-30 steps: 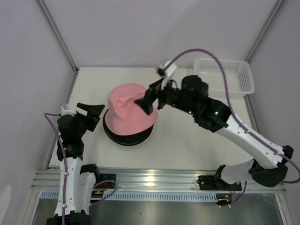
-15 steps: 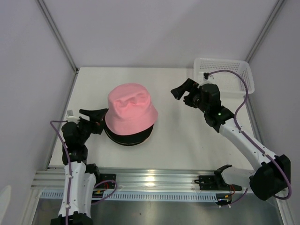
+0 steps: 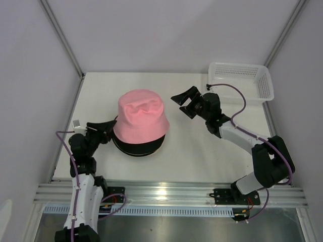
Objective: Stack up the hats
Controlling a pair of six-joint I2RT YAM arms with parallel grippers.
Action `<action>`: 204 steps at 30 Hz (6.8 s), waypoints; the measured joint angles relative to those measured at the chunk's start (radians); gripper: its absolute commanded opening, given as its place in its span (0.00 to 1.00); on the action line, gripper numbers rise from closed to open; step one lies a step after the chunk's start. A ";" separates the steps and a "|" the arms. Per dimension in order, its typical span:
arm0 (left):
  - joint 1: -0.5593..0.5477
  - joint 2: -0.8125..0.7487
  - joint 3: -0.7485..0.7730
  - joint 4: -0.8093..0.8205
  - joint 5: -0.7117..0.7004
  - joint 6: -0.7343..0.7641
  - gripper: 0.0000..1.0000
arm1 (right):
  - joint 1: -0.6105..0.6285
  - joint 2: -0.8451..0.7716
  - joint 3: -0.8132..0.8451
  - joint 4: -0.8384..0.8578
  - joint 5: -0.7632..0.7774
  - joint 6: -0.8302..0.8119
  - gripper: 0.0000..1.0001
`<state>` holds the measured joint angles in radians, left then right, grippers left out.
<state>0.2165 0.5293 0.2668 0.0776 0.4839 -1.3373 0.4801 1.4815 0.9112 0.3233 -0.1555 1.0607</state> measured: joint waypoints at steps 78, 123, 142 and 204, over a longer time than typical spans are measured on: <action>-0.077 -0.237 0.046 -0.103 -0.122 0.456 0.01 | 0.134 0.112 -0.129 0.379 -0.111 0.146 0.00; -0.087 -0.154 0.045 -0.366 -0.275 0.445 0.01 | 0.142 0.388 0.233 -0.020 -0.209 -0.147 0.00; -0.087 -0.158 0.042 -0.381 -0.294 0.444 0.13 | 0.232 0.377 0.274 -0.116 -0.021 -0.326 0.00; 0.011 0.376 0.124 0.042 -0.028 0.298 0.59 | 0.169 0.633 0.819 -0.492 -0.167 -0.481 0.73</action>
<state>0.2276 0.9054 0.3908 0.1192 0.4561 -1.0397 0.6495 2.1147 1.7302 -0.1692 -0.3222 0.5793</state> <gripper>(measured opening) 0.617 0.728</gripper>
